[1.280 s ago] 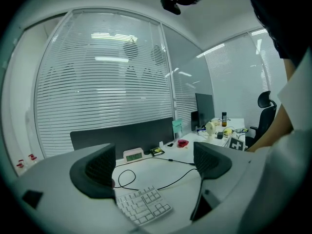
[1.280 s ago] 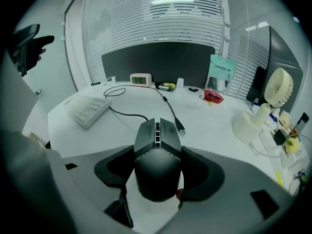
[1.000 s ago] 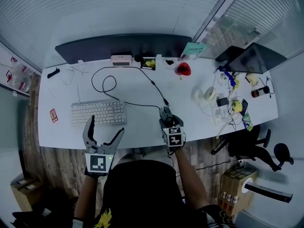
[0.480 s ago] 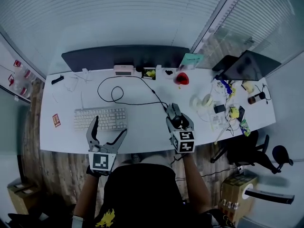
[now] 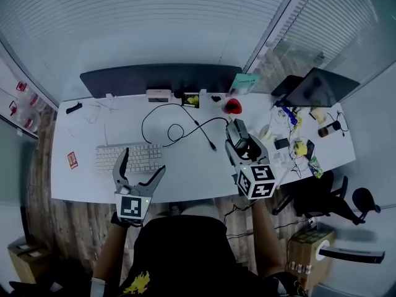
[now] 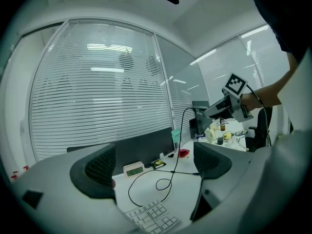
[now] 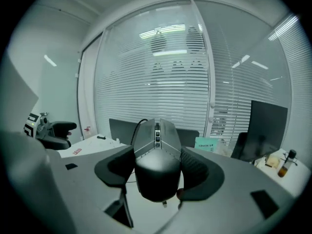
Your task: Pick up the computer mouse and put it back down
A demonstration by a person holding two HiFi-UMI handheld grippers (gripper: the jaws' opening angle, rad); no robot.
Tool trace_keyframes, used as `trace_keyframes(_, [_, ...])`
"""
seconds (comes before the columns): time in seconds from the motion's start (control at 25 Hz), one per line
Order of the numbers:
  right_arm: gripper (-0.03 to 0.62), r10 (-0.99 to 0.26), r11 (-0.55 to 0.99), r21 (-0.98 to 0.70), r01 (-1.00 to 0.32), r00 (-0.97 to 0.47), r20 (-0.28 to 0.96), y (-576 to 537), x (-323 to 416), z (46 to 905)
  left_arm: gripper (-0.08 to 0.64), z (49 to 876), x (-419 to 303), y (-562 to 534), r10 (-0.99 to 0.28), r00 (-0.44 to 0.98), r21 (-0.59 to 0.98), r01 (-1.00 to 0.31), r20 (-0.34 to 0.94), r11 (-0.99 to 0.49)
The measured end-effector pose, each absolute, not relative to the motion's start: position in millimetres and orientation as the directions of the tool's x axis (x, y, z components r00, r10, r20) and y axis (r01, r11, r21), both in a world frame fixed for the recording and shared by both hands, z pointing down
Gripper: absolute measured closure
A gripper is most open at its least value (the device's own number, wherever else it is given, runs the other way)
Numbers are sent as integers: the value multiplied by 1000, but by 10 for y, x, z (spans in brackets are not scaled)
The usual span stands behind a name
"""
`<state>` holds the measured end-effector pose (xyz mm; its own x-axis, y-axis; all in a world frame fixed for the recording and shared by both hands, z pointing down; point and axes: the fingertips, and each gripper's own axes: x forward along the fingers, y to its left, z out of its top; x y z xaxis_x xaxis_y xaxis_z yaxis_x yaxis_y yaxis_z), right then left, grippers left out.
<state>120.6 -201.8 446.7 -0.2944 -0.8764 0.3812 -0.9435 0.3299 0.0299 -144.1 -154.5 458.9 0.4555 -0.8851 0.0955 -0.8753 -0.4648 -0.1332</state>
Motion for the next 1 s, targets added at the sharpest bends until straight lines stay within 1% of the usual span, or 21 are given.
trace_keyframes(0.24, [288, -884, 364, 85, -928, -315, 346, -2144, 1189, 3996, 52, 4524, -1482, -1585, -888, 452, -140, -877, 88, -460])
trace_keyframes(0.56, [288, -862, 407, 20, -913, -376, 339, -2226, 1118, 3633, 52, 4441, -1592, -1600, -906, 418, -111, -899, 67, -423])
trace_keyframes(0.8, [288, -874, 415, 21, -909, -393, 285, -2264, 1122, 3224, 52, 4421, -1634, -1610, -910, 407, -111, -904, 75, -414])
trace_keyframes(1.0, [288, -878, 425, 43, -904, -401, 262, -2241, 1101, 3062, 52, 4394, -1599, -1601, -908, 414, -125, -900, 62, -419])
